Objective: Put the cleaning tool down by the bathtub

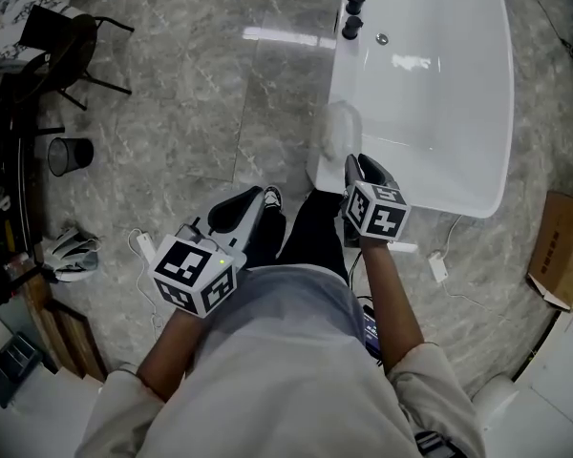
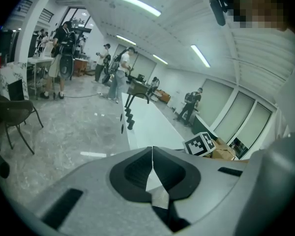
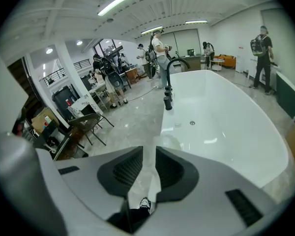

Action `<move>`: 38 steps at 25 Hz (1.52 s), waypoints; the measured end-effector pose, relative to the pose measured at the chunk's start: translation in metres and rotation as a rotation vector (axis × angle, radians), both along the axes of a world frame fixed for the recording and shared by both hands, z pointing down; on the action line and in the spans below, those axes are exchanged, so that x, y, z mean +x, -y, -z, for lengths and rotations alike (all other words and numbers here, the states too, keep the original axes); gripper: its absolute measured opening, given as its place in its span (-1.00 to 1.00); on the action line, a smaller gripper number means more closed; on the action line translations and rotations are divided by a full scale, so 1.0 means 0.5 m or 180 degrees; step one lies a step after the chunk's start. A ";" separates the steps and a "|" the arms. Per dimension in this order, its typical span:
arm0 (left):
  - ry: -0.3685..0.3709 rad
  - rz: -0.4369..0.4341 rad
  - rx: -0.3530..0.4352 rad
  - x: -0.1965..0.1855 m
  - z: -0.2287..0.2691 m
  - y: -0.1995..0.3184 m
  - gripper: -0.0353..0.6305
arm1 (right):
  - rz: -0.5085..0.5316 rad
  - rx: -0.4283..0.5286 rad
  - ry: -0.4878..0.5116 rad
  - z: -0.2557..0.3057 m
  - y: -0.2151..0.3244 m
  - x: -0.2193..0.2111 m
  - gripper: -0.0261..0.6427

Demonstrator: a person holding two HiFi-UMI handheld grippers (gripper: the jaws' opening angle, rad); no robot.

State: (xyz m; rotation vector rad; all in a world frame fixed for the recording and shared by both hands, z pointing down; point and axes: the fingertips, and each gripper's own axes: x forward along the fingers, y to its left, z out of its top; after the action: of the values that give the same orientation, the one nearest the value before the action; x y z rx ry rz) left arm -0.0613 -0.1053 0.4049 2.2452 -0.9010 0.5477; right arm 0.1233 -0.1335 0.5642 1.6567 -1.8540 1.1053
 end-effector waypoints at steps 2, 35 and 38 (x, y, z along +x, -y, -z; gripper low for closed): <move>-0.0029 -0.0015 0.0037 0.000 0.009 0.007 -0.87 | -0.0006 0.0040 0.0032 0.020 -0.002 -0.005 -0.69; -0.0368 -0.0238 0.0404 -0.007 0.114 0.013 -0.87 | 0.0191 0.0656 0.0312 0.295 -0.102 -0.093 -0.78; -0.0378 -0.0278 0.0437 -0.011 0.118 0.014 -0.87 | 0.0206 0.0730 0.0313 0.321 -0.111 -0.102 -0.79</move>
State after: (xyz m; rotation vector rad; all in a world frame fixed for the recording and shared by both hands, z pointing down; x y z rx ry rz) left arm -0.0666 -0.1123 0.3460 2.4226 -0.8051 0.3967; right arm 0.0723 -0.0781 0.4037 1.6764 -2.1507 0.9947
